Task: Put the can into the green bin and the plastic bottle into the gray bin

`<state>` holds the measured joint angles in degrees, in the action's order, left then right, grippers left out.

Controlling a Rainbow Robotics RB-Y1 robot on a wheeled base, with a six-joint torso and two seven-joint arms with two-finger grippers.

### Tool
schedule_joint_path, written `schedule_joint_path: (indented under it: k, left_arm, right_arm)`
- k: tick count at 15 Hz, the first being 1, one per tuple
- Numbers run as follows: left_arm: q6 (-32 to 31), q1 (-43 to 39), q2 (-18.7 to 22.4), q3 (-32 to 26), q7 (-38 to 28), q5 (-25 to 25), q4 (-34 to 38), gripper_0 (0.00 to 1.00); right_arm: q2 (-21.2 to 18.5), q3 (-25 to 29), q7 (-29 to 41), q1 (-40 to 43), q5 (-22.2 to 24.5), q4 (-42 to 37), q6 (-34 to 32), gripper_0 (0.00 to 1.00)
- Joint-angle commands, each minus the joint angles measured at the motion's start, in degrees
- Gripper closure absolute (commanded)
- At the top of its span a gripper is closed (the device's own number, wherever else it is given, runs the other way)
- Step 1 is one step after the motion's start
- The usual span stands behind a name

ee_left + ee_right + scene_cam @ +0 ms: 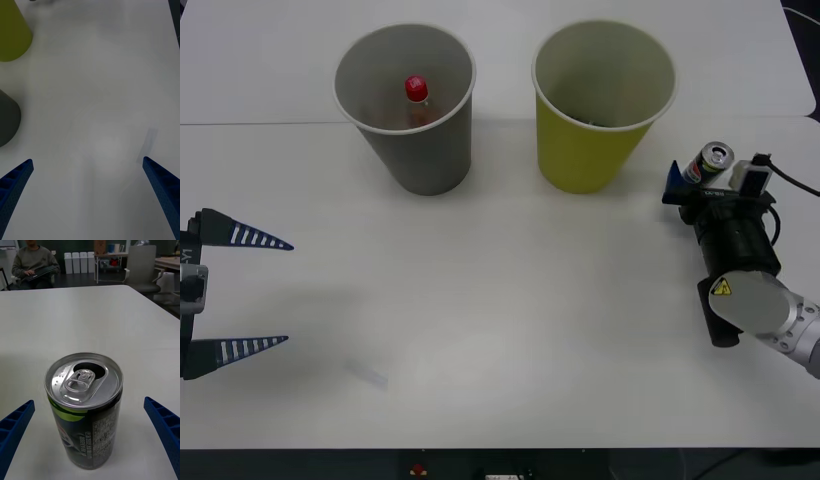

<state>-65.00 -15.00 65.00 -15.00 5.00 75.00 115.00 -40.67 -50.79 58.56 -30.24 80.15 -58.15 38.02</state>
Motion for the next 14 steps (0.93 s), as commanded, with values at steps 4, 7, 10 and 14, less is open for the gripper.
schedule_joint_path:
  k: [4,7,10,14]
  left_arm:
    - [0.0,0.0,0.0,0.0,0.0,0.0,0.0,0.0]
    - [0.0,0.0,0.0,0.0,0.0,0.0,0.0,0.0]
    - [0.0,0.0,0.0,0.0,0.0,0.0,0.0,0.0]
    - [0.0,0.0,0.0,0.0,0.0,0.0,0.0,0.0]
  right_arm:
    - [2.44,2.18,-1.43,-3.25,-0.87,4.89,-4.88,0.0]
    - [2.44,2.18,-1.87,-3.34,-0.87,4.89,-4.97,0.17]
    - [2.44,2.18,-2.4,-3.43,-0.78,4.89,-5.15,1.0]
    - [2.35,2.18,-2.84,-3.34,-0.69,4.71,-5.06,1.0]
